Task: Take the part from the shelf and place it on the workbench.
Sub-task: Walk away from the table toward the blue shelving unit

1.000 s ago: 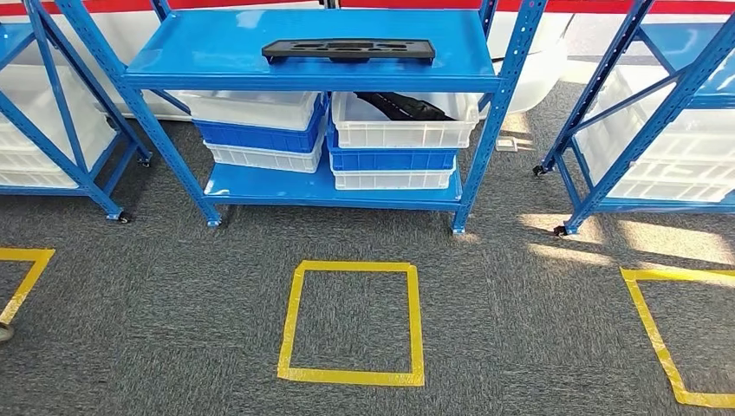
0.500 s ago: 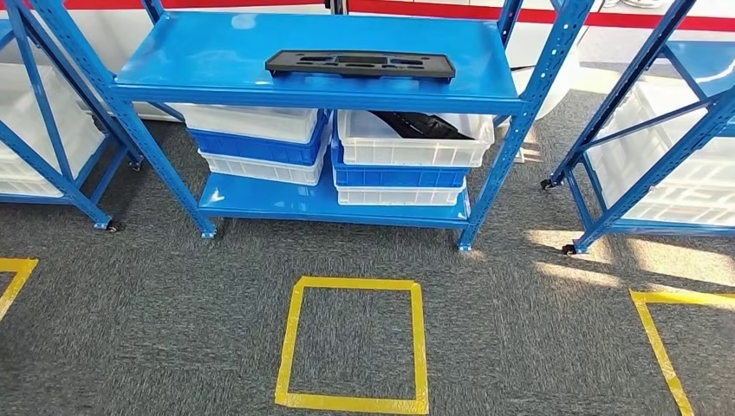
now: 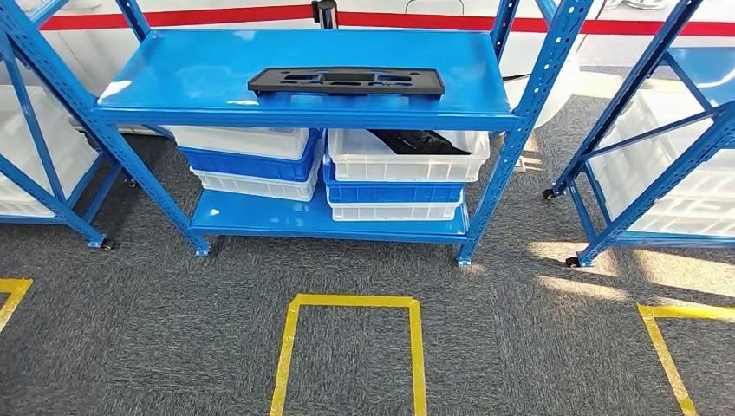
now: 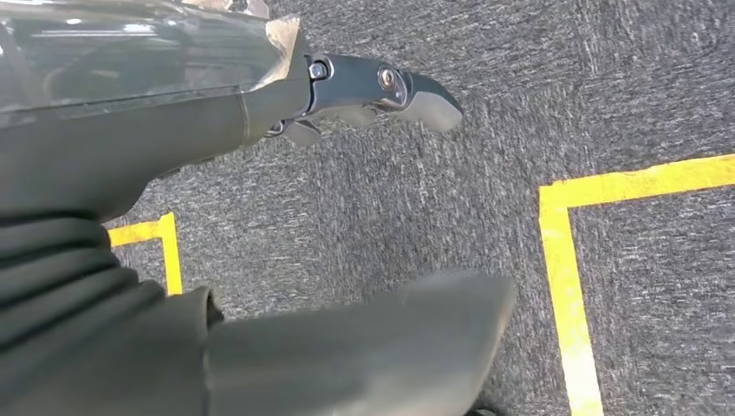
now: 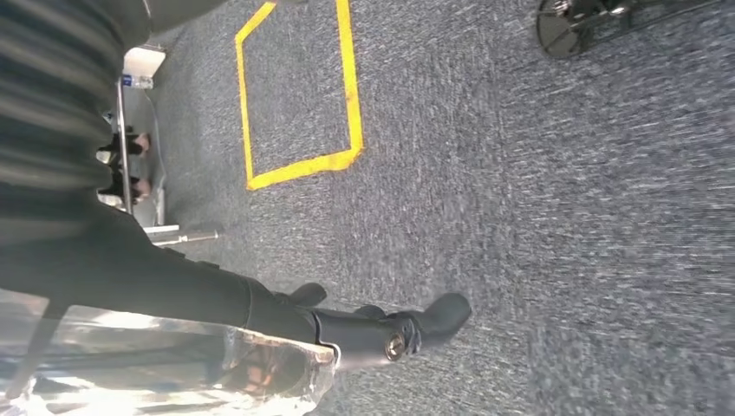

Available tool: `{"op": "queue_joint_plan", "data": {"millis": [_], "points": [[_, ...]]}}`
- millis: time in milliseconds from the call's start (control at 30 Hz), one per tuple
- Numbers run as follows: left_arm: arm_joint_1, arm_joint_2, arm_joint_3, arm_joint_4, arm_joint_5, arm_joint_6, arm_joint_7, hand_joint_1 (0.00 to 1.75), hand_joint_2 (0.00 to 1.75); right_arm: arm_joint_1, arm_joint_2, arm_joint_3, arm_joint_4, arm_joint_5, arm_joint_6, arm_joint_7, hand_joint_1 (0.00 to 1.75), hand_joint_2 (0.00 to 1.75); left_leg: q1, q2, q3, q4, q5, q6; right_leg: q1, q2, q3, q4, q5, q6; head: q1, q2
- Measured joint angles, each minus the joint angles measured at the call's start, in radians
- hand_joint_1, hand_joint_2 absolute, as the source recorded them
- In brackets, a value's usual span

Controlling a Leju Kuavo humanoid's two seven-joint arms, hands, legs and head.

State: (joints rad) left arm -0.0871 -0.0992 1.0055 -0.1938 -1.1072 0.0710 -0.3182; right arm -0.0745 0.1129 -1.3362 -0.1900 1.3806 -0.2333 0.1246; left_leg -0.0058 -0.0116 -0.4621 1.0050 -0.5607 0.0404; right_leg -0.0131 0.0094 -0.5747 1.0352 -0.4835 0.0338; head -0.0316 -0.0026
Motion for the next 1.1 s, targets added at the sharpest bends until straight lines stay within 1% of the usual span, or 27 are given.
{"op": "queue_joint_plan", "data": {"millis": [133, 367, 500, 633, 700, 767, 800, 867, 900, 933, 1000, 1033, 1067, 1100], "points": [[0.0, 0.0, 0.001, 0.0, 0.0, 0.006, 0.004, 0.0, 1.75, 0.0, 0.0, 0.004, 0.0, 0.003, 0.0, 0.001, 0.0, 1.75, 0.0, 0.003, 0.014, -0.018, -0.003, -0.004, 0.0, 0.0, 0.009, -0.007, -0.003, -0.005, 0.0, 0.0], [0.001, 0.0, 0.002, 0.0, 0.004, 0.008, 0.008, 0.0, 1.75, 0.0, 0.0, 0.012, 0.0, 0.009, 0.003, 0.001, 0.0, 1.75, -0.001, 0.003, 0.017, -0.019, -0.001, -0.007, 0.0, 0.0, 0.014, -0.007, -0.003, -0.006, 0.001, 0.0], [0.002, 0.0, 0.003, 0.0, 0.008, 0.005, 0.007, 0.0, 0.0, 0.0, 0.0, 0.015, 0.0, 0.011, 0.009, 0.001, 0.0, 1.75, -0.002, 0.004, 0.02, -0.019, -0.001, -0.007, 0.0, 0.0, 0.018, -0.007, -0.003, -0.006, 0.001, 0.0], [0.002, 0.0, 0.004, 0.0, 0.013, -0.018, -0.017, 0.0, 0.0, 0.0, 0.0, 0.015, 0.0, 0.011, 0.013, 0.001, 0.0, 1.75, -0.003, 0.004, 0.021, -0.019, -0.001, -0.007, 0.0, 0.0, 0.019, -0.008, -0.003, -0.006, 0.001, 0.0], [0.002, 0.0, 0.007, 0.0, 0.015, -0.026, -0.024, 0.0, 0.0, 0.0, 0.0, 0.015, 0.0, 0.011, 0.015, 0.001, 0.0, 1.75, -0.004, 0.003, 0.02, -0.015, -0.003, -0.005, -0.004, 0.001, 0.02, -0.012, -0.001, -0.004, 0.0, 0.0], [0.002, 0.001, 0.009, 0.0, 0.014, -0.028, -0.025, 0.0, 0.0, 0.0, 0.0, 0.015, 0.0, 0.01, 0.016, 0.001, 0.0, 1.75, -0.006, 0.003, 0.019, -0.012, -0.005, 0.001, -0.008, 0.001, 0.02, -0.016, 0.001, -0.001, 0.0, 0.0], [0.002, 0.002, 0.009, 0.0, 0.014, -0.028, -0.025, 0.0, 0.0, 0.0, 0.001, 0.016, 0.0, 0.01, 0.016, 0.001, 0.0, 1.75, -0.007, 0.004, 0.018, -0.016, -0.004, 0.006, -0.008, 0.0, 0.022, -0.019, 0.002, 0.001, 0.0, 0.0], [0.002, 0.002, 0.009, 0.0, 0.012, -0.027, -0.025, 0.0, 0.0, -0.003, 0.0, 0.016, -0.001, 0.01, 0.016, 0.001, 0.0, 1.75, 0.001, 0.005, 0.033, -0.046, 0.007, 0.018, -0.002, -0.002, 0.02, -0.017, 0.0, 0.004, 0.001, 0.0], [0.002, 0.001, 0.009, 0.0, 0.011, -0.027, -0.025, 0.0, 0.0, -0.004, -0.001, 0.017, -0.001, 0.01, 0.016, 0.001, 0.0, 1.75, 0.006, 0.006, 0.044, -0.064, 0.015, 0.022, 0.001, -0.003, 0.009, 0.005, -0.007, 0.003, 0.003, 0.0], [0.002, 0.001, 0.009, 0.0, 0.01, -0.026, -0.024, 0.0, 0.0, -0.004, -0.001, 0.017, -0.002, 0.01, 0.015, 0.001, 0.0, 1.75, 0.011, 0.007, 0.055, -0.078, 0.022, 0.025, 0.003, -0.004, -0.014, 0.048, -0.021, 0.002, 0.006, 0.0], [0.003, 0.0, 0.01, 0.0, 0.009, -0.023, -0.023, 0.0, 0.0, -0.003, -0.002, 0.017, -0.002, 0.01, 0.015, 0.001, 0.0, 1.75, 0.013, 0.009, 0.064, -0.084, 0.02, 0.024, -0.001, -0.005, -0.089, 0.178, -0.056, 0.003, 0.009, 0.0], [0.004, 0.0, 0.01, 0.0, 0.009, -0.021, -0.023, 0.0, 0.0, -0.001, -0.002, 0.017, -0.002, 0.009, 0.015, 0.001, 0.0, 1.75, 0.014, 0.008, 0.068, -0.084, 0.016, 0.022, -0.004, -0.005, -0.124, 0.229, -0.064, 0.007, 0.009, 0.0], [0.005, -0.001, 0.01, 0.0, 0.009, -0.02, -0.023, 0.0, 0.0, 0.001, -0.003, 0.017, -0.002, 0.009, 0.015, 0.001, 0.0, 1.75, 0.016, 0.007, 0.074, -0.084, 0.01, 0.018, -0.008, -0.005, -0.143, 0.247, -0.057, 0.016, 0.009, 0.0], [0.006, -0.001, 0.011, 0.0, 0.009, -0.02, -0.023, 0.0, 0.0, 0.003, -0.004, 0.017, -0.002, 0.009, 0.015, 0.001, 0.0, 1.75, 0.019, 0.006, 0.083, -0.083, 0.001, 0.013, -0.013, -0.005, -0.143, 0.225, -0.033, 0.027, 0.009, 0.0]]}}
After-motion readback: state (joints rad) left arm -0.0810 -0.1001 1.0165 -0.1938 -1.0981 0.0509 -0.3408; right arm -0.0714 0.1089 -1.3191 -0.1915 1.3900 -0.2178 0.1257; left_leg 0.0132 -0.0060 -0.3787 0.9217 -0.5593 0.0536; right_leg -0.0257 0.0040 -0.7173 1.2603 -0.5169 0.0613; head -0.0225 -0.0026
